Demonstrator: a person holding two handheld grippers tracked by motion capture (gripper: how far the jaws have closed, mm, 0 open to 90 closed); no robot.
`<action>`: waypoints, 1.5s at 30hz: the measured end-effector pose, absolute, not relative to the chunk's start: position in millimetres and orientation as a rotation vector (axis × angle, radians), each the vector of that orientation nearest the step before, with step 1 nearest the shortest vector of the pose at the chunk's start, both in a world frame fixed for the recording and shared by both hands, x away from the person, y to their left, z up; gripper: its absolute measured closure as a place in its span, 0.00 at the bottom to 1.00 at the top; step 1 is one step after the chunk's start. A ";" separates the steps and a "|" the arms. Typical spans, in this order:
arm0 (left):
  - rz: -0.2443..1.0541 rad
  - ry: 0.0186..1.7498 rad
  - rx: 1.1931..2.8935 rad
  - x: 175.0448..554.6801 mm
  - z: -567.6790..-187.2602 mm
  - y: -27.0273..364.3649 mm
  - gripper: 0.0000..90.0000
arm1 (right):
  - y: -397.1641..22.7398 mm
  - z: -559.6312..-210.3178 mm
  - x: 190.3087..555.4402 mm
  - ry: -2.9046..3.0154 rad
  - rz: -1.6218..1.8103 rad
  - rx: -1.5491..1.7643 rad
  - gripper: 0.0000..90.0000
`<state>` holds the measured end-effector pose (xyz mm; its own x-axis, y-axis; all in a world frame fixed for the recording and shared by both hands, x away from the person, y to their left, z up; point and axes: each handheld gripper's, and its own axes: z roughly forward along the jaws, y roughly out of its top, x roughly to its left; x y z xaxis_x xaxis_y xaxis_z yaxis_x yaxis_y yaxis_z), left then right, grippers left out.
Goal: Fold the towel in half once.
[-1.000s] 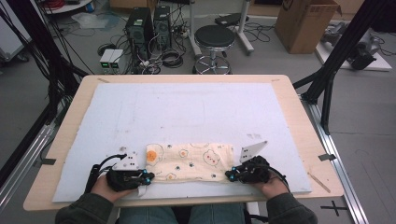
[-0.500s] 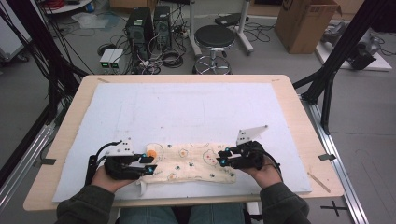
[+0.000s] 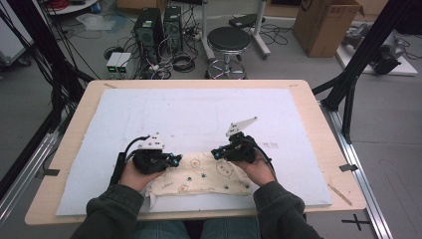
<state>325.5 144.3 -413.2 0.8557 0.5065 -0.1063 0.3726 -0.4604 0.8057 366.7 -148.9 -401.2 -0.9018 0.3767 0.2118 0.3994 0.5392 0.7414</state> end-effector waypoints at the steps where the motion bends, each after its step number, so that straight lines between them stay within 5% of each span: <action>1: 0.186 0.644 2.112 327.8 -415.7 141.6 1.00 | -143.8 -403.9 369.2 -2.731 -1.312 -0.696 0.99; 15: 0.209 0.763 2.192 346.9 -437.6 141.8 1.00 | -131.8 -437.5 388.0 -2.742 -1.170 -0.779 0.99; 45: 0.258 0.851 2.153 340.9 -439.2 187.1 0.99 | -209.8 -439.8 376.9 -2.705 -1.225 -0.972 0.98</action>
